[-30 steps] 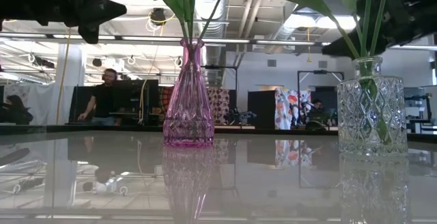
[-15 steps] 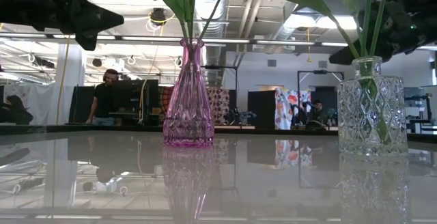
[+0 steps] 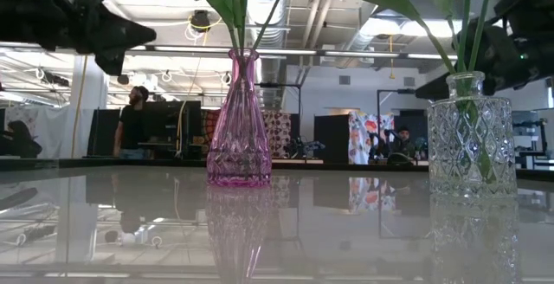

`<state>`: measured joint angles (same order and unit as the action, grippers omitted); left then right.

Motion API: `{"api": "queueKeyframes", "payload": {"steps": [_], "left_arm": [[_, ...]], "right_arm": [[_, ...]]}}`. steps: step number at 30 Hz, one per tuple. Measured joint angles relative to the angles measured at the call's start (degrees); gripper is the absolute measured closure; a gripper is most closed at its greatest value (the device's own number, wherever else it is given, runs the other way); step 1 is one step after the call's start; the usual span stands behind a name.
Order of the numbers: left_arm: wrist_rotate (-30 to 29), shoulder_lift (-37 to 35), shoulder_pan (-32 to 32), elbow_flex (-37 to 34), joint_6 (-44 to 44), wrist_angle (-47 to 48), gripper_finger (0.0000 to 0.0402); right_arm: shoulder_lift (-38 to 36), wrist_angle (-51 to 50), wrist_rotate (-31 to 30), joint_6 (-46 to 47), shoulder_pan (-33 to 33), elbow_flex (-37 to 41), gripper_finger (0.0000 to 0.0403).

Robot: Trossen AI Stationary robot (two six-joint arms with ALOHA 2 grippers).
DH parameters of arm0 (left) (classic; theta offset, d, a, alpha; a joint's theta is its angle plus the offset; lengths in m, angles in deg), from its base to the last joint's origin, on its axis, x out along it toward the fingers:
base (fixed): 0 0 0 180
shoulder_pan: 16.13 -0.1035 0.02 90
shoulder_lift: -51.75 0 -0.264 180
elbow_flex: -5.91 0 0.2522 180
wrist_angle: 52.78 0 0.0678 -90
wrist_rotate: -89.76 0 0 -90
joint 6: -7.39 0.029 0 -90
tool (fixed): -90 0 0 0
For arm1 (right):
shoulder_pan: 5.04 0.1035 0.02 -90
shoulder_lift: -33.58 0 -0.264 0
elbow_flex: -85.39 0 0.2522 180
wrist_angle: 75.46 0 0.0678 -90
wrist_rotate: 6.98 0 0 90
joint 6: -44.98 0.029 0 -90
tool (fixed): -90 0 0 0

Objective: Sort flowers into vase by color
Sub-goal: Return to Home Position

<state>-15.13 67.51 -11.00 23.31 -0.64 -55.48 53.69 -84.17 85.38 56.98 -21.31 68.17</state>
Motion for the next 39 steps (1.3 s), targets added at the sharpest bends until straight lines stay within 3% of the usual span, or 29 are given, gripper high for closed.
{"api": "queueKeyframes", "payload": {"steps": [10,19,31,39], "left_arm": [[1.0,-0.2,0.0,-2.7,-0.4,1.2,0.0402],[0.6,-5.2,0.0,-2.7,-0.7,7.4,0.0402],[0.6,-11.9,0.0,-3.0,0.5,11.3,0.0401],[7.0,-15.2,0.0,-3.1,1.3,13.4,0.0401]], "right_arm": [[-0.9,-0.5,-0.1,0.6,0.0,1.2,0.0383],[-9.1,-8.7,-2.3,1.6,0.0,1.1,0.0383],[-15.3,-9.3,-2.5,-5.0,0.0,1.1,0.0383],[-15.3,-9.4,-2.1,-6.1,0.1,1.1,0.0383]]}}
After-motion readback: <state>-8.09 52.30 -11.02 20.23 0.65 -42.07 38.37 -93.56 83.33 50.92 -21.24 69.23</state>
